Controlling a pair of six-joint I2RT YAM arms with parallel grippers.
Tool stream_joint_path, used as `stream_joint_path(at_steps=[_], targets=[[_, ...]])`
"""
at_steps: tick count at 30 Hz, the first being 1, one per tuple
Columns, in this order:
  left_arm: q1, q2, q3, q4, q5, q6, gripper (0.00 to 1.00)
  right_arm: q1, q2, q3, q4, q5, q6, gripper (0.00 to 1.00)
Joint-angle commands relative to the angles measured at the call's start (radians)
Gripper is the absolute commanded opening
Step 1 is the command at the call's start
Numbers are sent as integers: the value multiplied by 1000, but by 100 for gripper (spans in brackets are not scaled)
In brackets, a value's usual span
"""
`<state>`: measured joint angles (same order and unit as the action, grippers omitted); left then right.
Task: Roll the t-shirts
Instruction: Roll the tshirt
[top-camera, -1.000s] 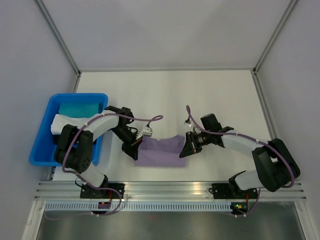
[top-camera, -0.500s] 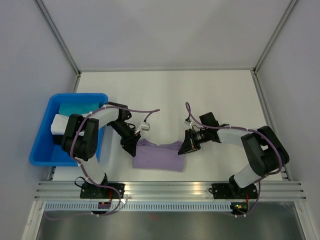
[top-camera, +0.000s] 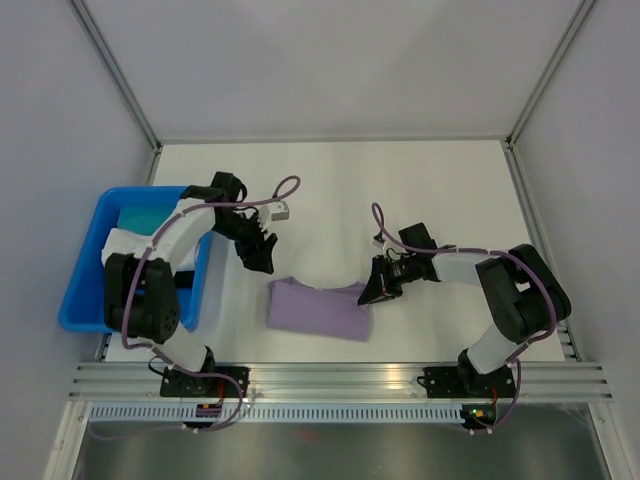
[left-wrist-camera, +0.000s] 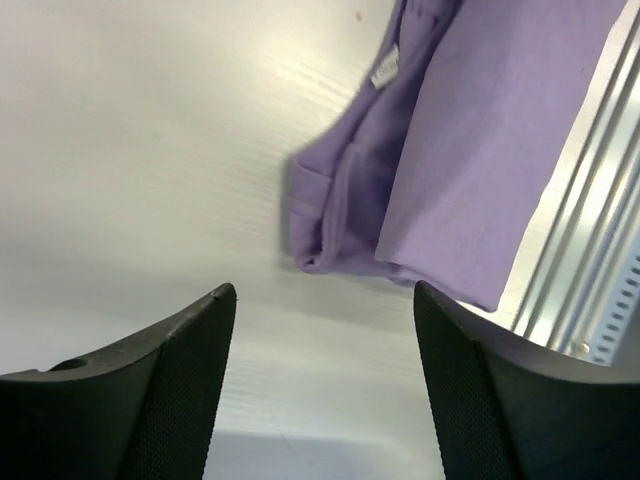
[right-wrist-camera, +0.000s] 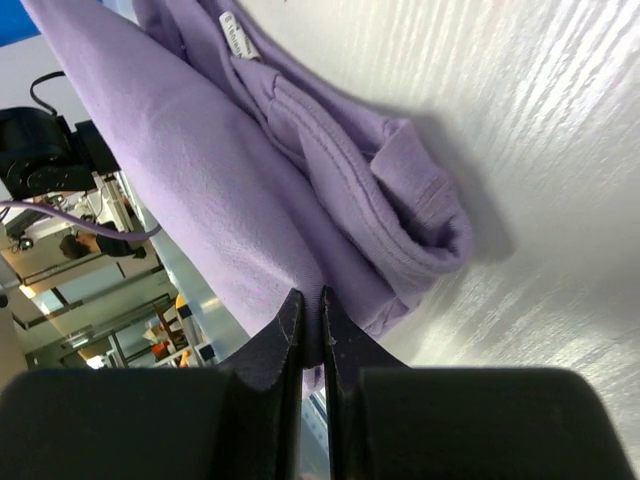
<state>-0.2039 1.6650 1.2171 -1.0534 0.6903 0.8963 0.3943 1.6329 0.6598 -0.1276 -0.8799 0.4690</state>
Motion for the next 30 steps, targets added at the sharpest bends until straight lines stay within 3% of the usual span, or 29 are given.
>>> stream_joint_path(at_steps=[1, 3, 7, 11, 12, 19, 22, 25, 26, 29, 30], targets=[[-21, -189, 4, 121, 86, -80, 78, -5, 16, 37, 8, 59, 26, 0], [-80, -307, -48, 135, 48, -44, 78, -5, 21, 38, 6, 76, 37, 0], [-306, -488, -319, 251, -130, 18, 80, -5, 30, 32, 35, 107, 71, 0], [-399, -582, -489, 355, -237, 93, 89, -5, 42, 40, 56, 111, 82, 0], [-419, -593, -517, 404, -298, 98, 100, -5, 50, 44, 56, 111, 73, 0], [-528, -622, -656, 521, -379, 127, 100, -5, 76, 83, 39, 111, 40, 0], [-529, -579, -689, 559, -420, 96, 95, -5, 79, 104, 25, 113, 20, 2], [-528, -530, -689, 570, -460, 70, 84, -5, 73, 155, -52, 131, -45, 16], [-528, -524, -686, 573, -468, 67, 74, -5, 64, 168, -91, 137, -87, 27], [-526, -505, -677, 569, -469, 52, 54, -8, 28, 221, -159, 171, -142, 38], [-525, -502, -674, 563, -468, 47, 52, -12, 21, 239, -171, 179, -144, 39]])
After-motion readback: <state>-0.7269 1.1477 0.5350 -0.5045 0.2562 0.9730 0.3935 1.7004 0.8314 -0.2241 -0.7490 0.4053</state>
